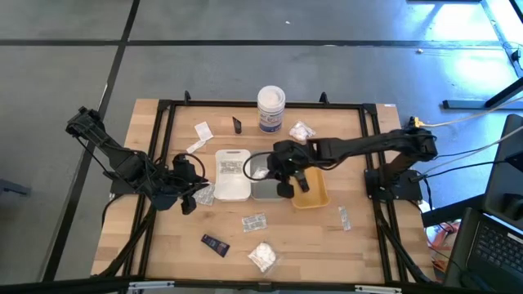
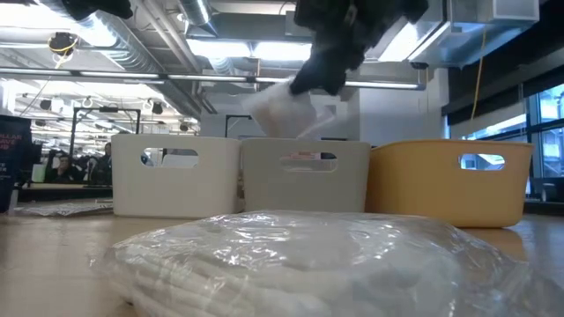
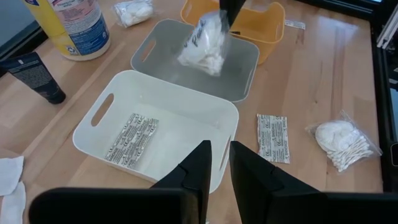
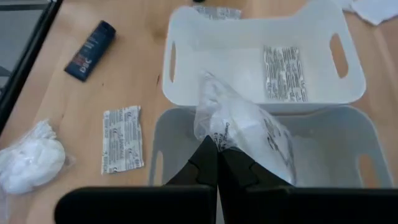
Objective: Pick & Place Travel size toiletries
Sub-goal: Put the white cotton pack into the gray bin
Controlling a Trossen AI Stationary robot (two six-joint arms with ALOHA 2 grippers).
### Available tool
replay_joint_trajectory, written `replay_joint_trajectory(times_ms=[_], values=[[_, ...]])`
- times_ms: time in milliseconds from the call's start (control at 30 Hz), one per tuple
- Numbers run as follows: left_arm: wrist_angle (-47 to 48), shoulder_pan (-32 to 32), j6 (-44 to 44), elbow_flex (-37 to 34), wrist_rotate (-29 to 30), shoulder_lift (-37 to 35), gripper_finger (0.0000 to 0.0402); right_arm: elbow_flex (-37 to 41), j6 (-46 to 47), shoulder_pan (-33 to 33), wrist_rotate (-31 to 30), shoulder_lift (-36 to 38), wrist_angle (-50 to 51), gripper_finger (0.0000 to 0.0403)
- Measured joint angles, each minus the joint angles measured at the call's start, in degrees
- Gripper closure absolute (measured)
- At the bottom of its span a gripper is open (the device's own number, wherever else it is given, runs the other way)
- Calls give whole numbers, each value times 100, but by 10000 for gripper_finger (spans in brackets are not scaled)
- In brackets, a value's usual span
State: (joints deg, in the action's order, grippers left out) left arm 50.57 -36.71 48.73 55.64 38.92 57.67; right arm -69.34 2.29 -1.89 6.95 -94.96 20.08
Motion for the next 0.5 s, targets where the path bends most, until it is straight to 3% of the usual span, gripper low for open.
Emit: replay_joint_trajectory(times_ms=[500], values=[[0,0,0,0,0,0,348,1,-28,543,34,-551,58,403]])
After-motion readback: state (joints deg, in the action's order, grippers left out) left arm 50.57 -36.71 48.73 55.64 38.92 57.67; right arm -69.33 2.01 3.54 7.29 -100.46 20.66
